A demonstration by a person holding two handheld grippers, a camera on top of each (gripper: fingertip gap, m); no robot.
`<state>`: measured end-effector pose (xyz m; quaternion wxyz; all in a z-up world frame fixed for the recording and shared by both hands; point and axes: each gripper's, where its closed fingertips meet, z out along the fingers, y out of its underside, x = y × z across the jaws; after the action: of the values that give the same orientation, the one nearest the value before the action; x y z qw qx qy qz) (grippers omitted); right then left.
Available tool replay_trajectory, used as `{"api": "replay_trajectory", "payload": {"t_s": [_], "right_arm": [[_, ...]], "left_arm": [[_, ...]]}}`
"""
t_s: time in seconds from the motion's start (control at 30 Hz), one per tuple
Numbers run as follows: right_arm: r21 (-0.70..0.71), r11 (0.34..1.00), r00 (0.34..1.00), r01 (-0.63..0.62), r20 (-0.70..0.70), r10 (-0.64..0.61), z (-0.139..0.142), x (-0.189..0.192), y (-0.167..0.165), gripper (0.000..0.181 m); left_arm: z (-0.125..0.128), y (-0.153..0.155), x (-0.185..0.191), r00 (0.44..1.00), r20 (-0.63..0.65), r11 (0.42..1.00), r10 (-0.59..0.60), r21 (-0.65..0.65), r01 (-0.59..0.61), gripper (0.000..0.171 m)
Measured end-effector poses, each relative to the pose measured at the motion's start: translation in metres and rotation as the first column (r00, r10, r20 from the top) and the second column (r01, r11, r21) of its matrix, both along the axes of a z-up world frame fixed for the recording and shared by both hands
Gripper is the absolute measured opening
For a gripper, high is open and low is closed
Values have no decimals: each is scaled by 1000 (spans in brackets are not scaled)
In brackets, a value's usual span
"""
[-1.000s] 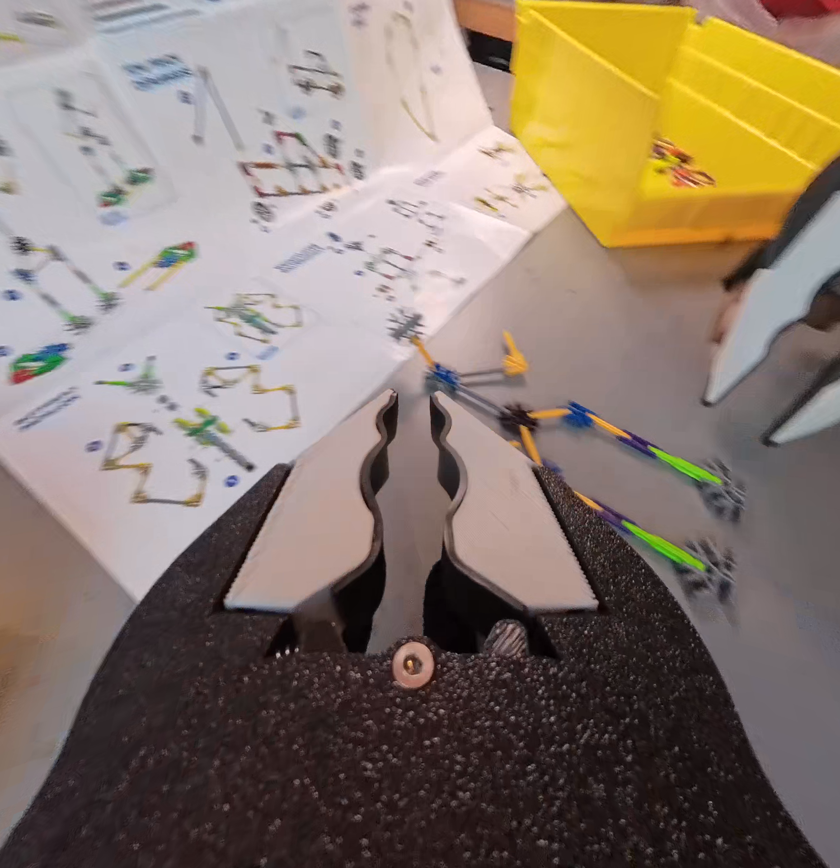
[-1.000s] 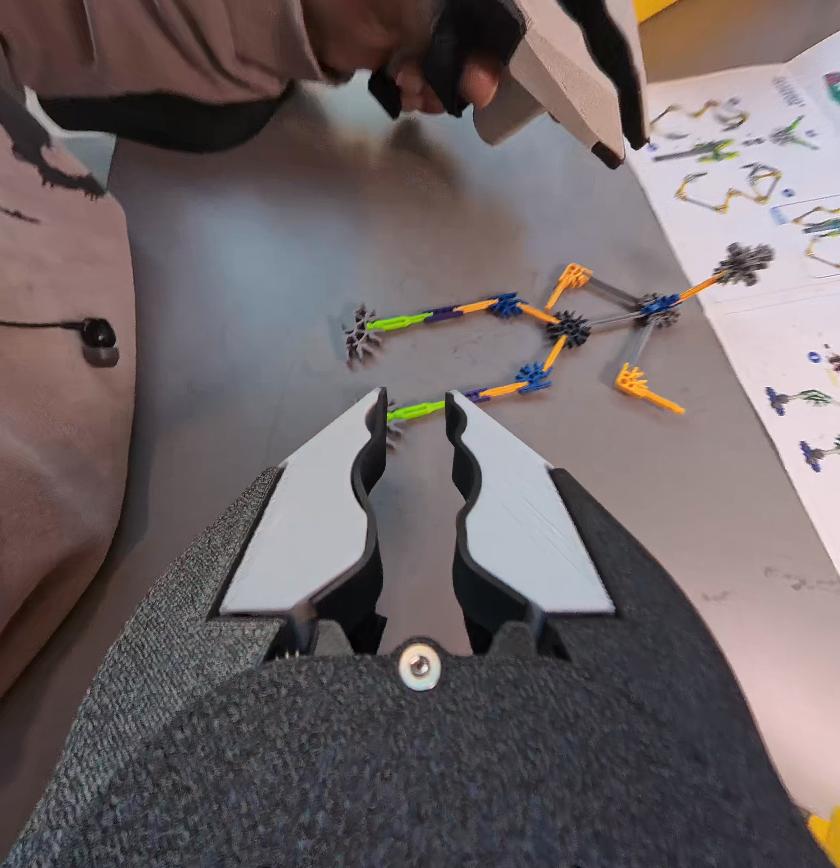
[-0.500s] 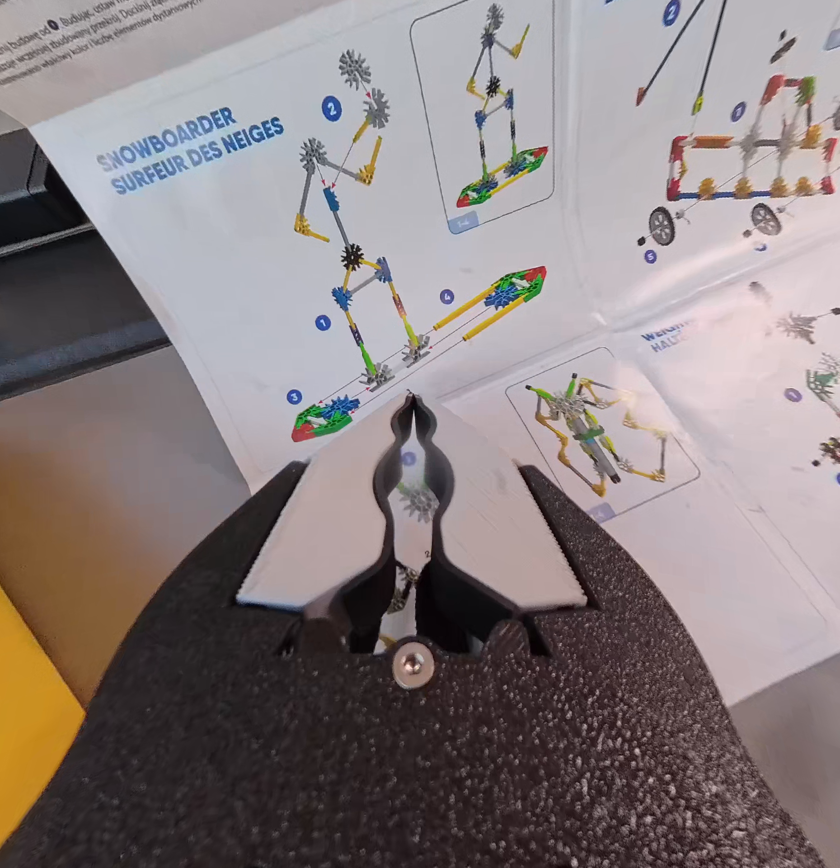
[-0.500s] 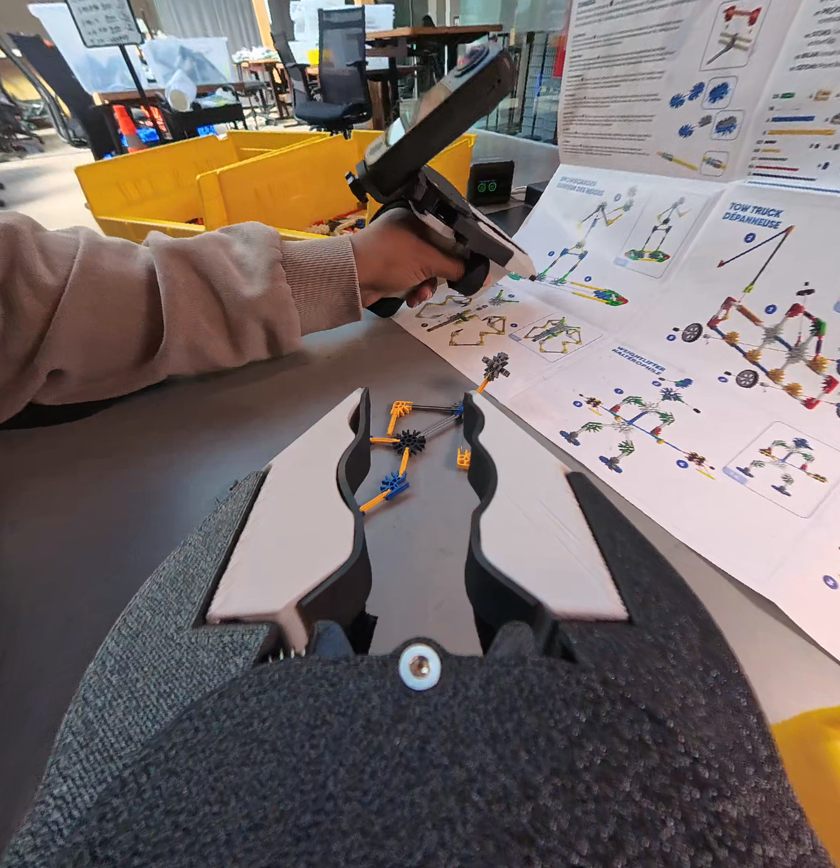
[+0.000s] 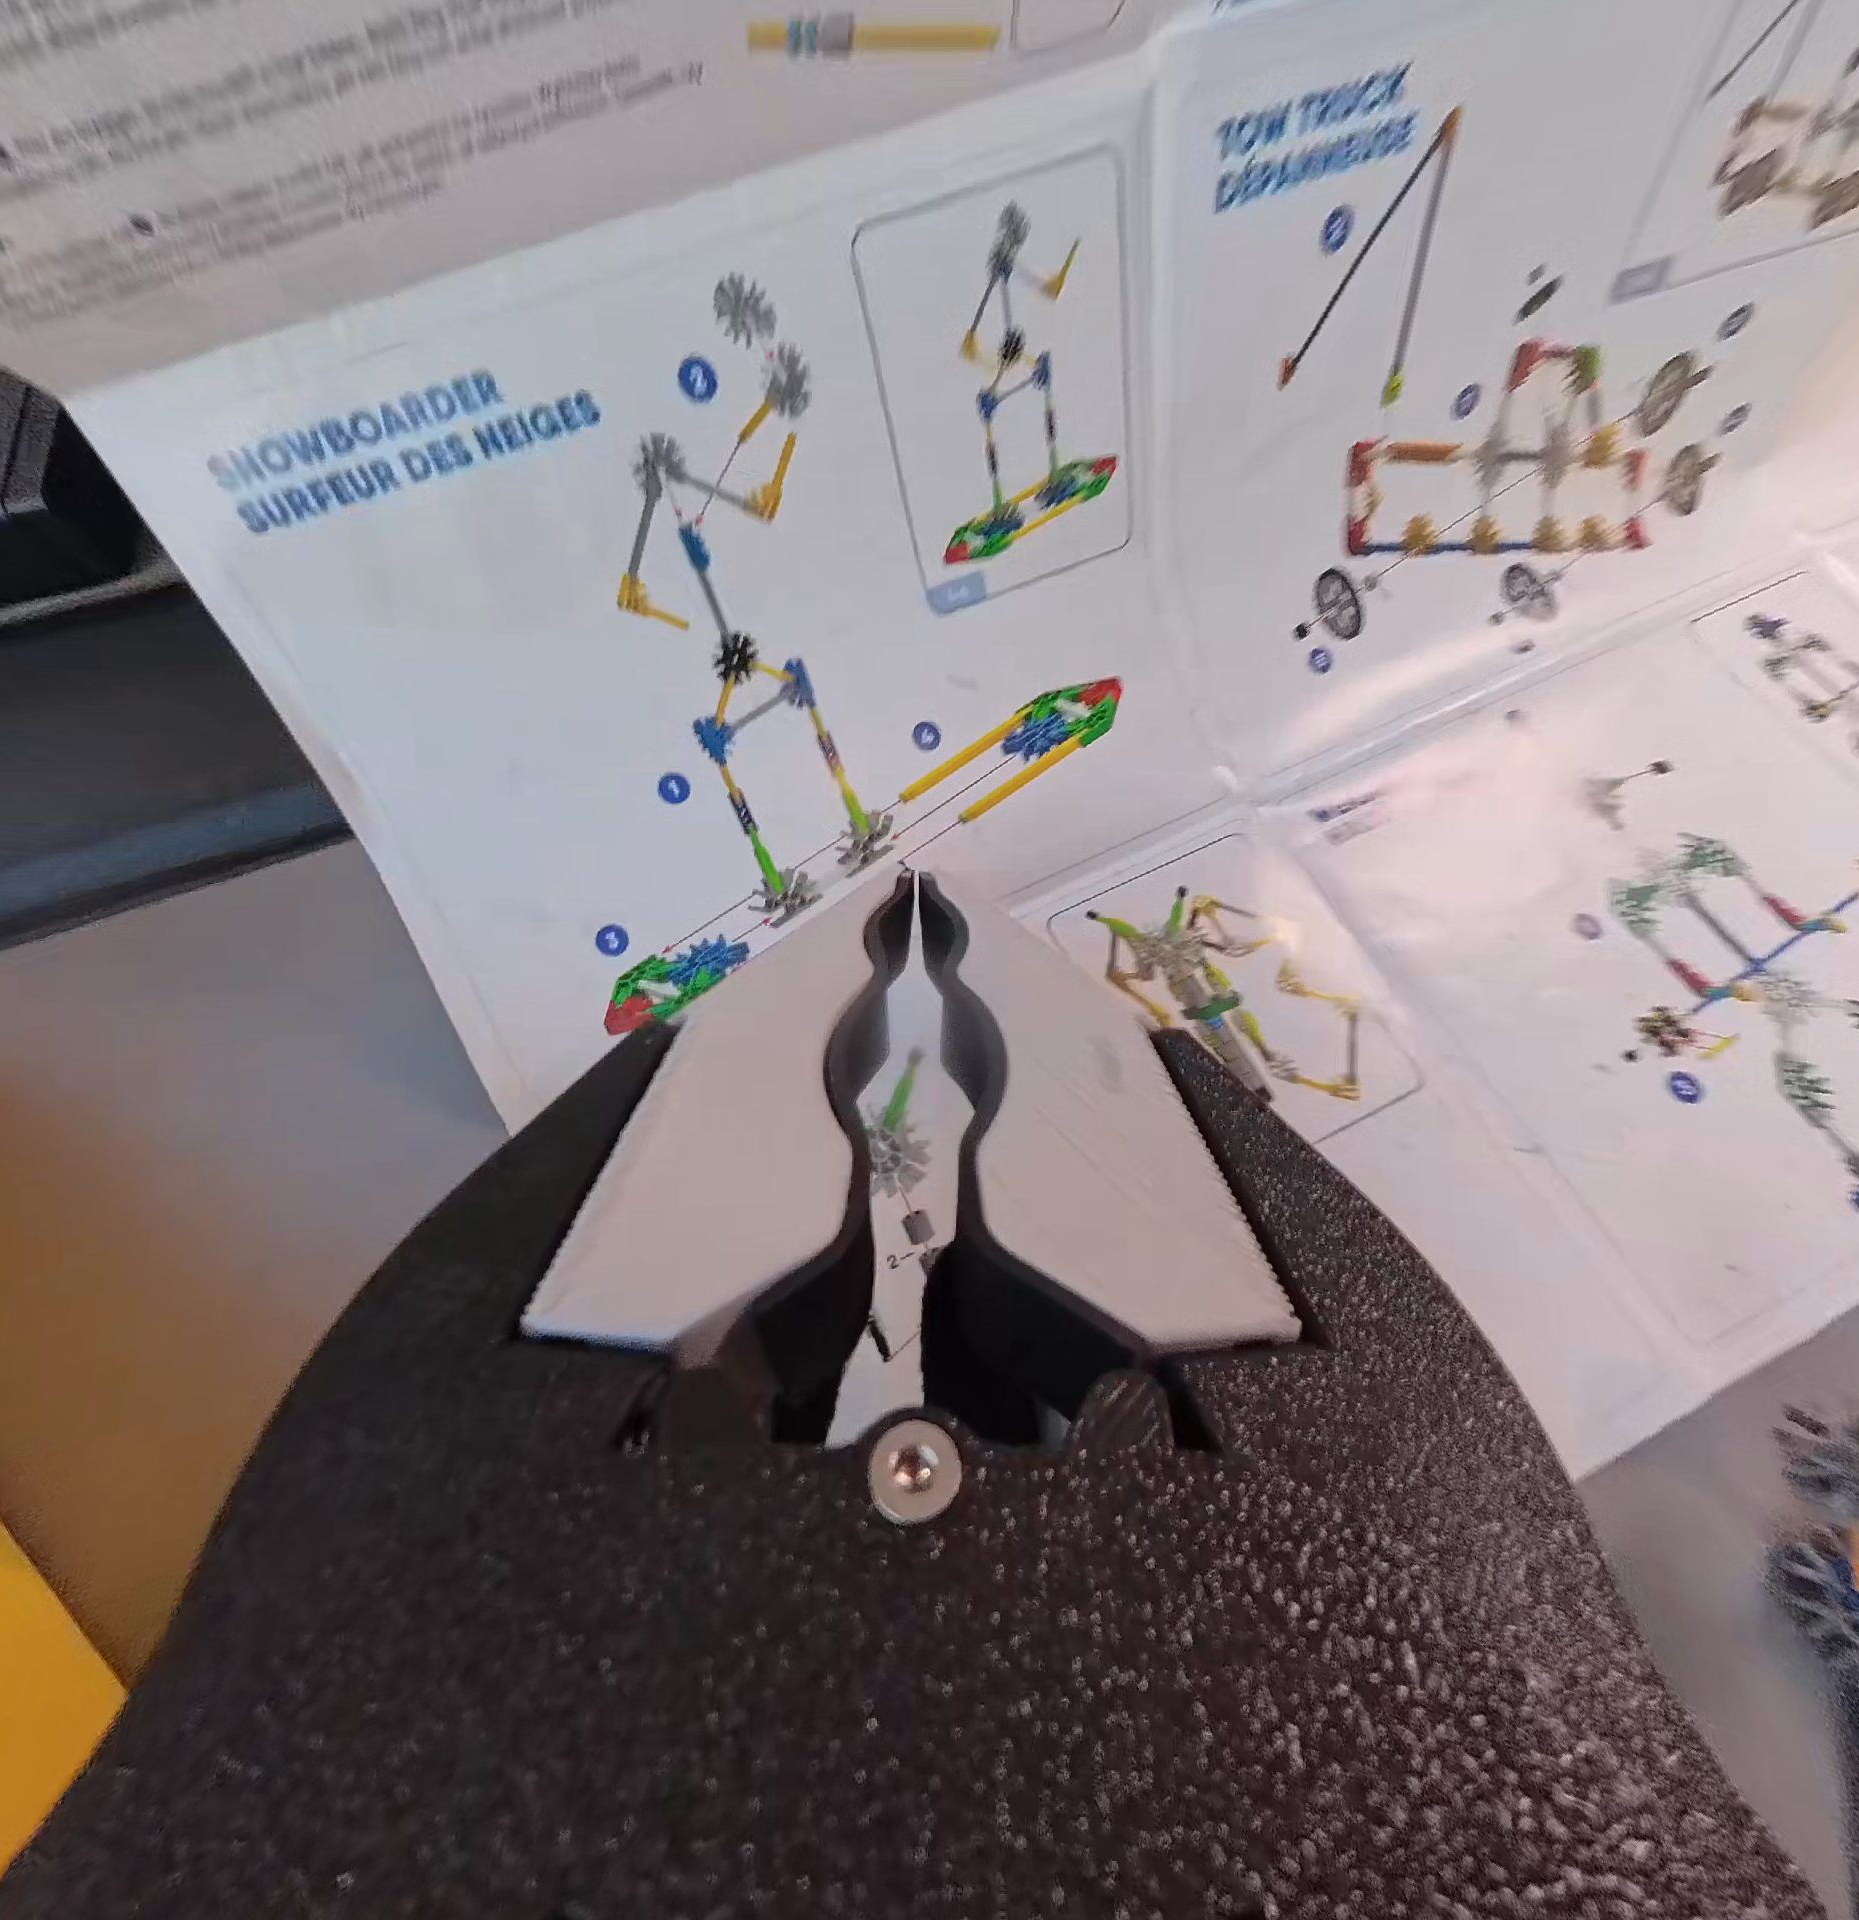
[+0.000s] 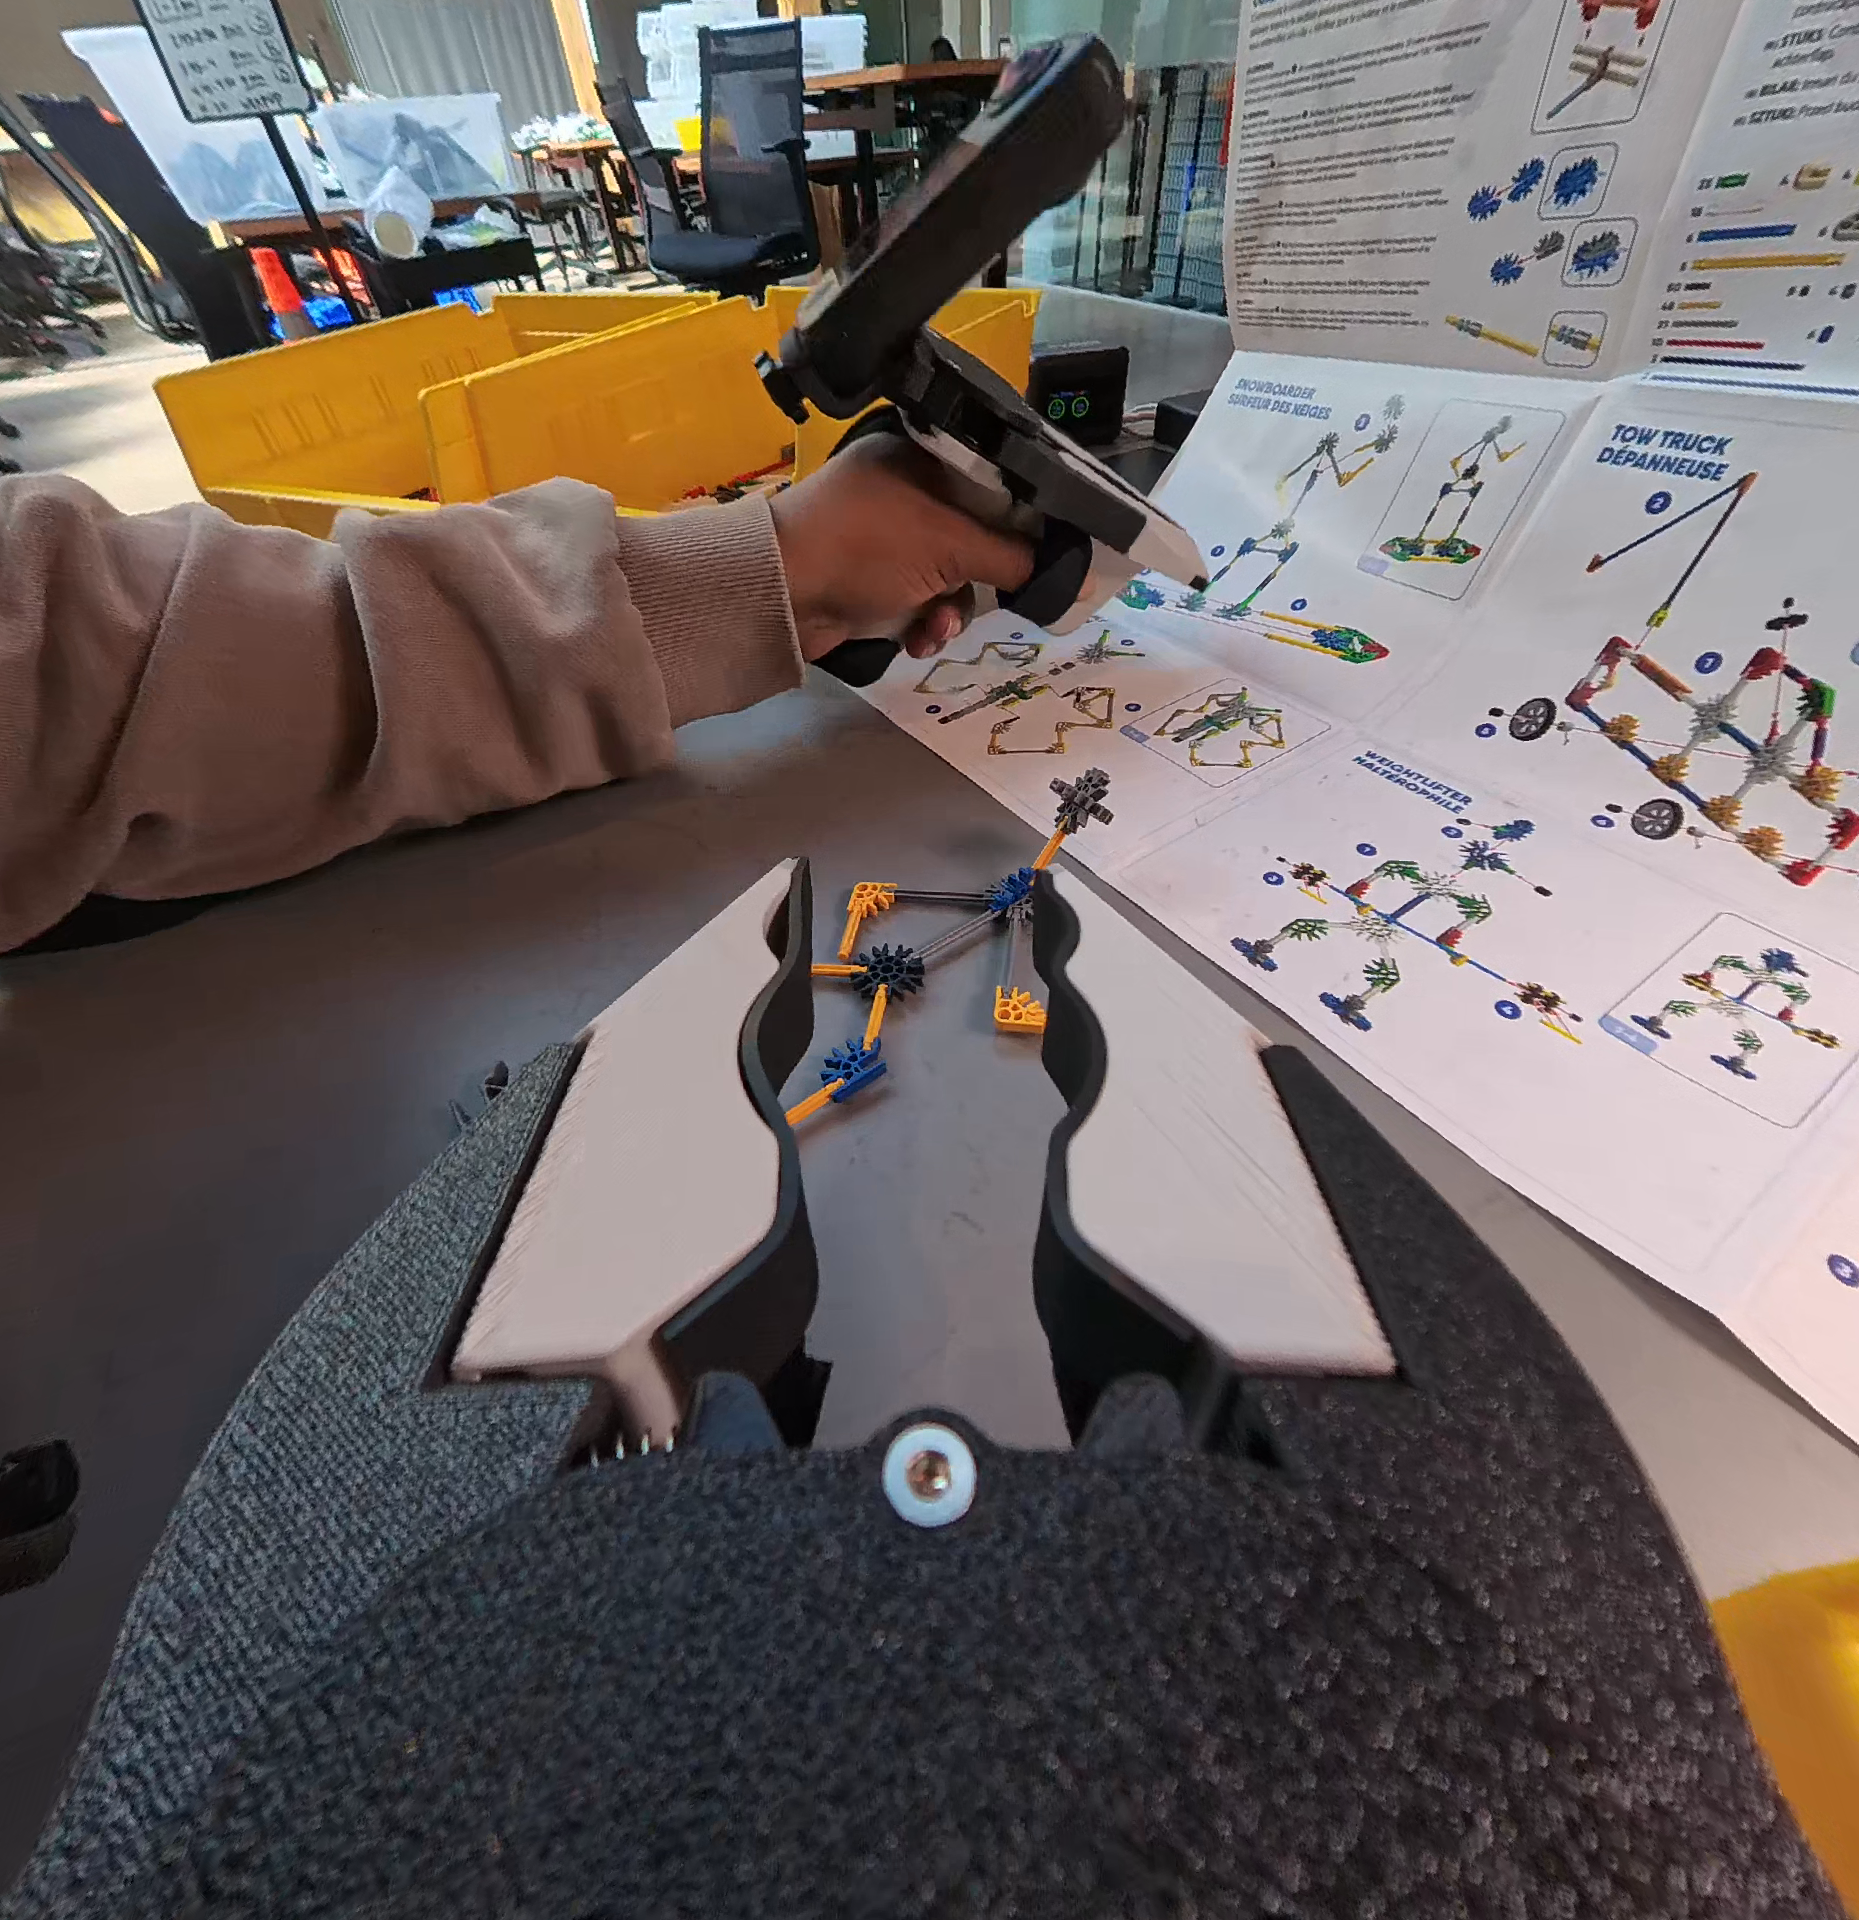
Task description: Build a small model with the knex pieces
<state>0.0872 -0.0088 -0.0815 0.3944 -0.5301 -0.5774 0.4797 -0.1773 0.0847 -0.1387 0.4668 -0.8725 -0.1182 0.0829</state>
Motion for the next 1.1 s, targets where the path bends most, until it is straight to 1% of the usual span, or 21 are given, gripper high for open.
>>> {"api": "replay_trajectory", "payload": {"t_s": [0.07,0.13,0.2,0.27,0.3,0.33,0.4,0.47,0.5,0.57,0.6,0.67,0.7,0.77,0.87,0.97,1.1], "right_arm": [[0,1000,1000,8,-2,-8,1,1,2,41],[2,1000,1000,17,-2,-17,1,2,5,41],[-1,1000,1000,29,-3,-29,1,3,8,41],[-4,999,999,35,-2,-35,2,4,9,41],[-3,999,999,36,-3,-36,2,4,9,41],[1,999,999,35,-1,-35,2,4,8,41],[13,1000,1000,29,-3,-29,3,5,5,40],[16,1000,1000,19,0,-19,3,4,3,40],[15,1000,1000,15,4,-15,2,4,2,40],[17,1000,1000,6,16,-7,-1,3,-1,40],[19,1000,1000,2,23,-3,-3,3,-2,40],[28,1000,999,-5,35,4,-6,2,-5,39],[32,999,999,-7,42,6,-7,2,-6,39],[38,999,999,-5,46,3,-7,2,-7,38],[37,999,999,-1,49,0,-8,3,-7,37],[27,1000,999,-4,51,3,-8,3,-7,37],[13,1000,999,-11,53,10,-8,4,-7,36]], "left_arm": [[32,-1,14,998,-8,994,-57,88,57,5],[78,-9,23,995,-44,976,-93,193,100,7],[127,-28,19,990,-112,957,-87,268,115,9],[165,-56,-5,981,-192,954,-35,286,90,13],[175,-71,-20,976,-217,963,-18,259,76,17],[178,-85,-37,974,-224,977,-15,204,62,22],[172,-113,-76,977,-211,998,-9,64,23,23],[149,-144,-116,988,-154,993,1,-120,-20,25],[133,-162,-137,992,-121,974,30,-220,-56,25],[99,-196,-170,993,-60,912,100,-393,-115,24],[79,-211,-179,992,-22,875,126,-469,-121,24],[46,-235,-192,983,21,803,184,-579,-138,23],[31,-243,-194,977,38,777,210,-612,-144,21],[12,-250,-195,966,69,754,249,-640,-148,18],[-5,-260,-196,950,89,712,298,-684,-159,18],[-13,-266,-198,941,88,682,327,-711,-170,18],[-18,-270,-194,931,111,663,347,-731,-160,18]]}}
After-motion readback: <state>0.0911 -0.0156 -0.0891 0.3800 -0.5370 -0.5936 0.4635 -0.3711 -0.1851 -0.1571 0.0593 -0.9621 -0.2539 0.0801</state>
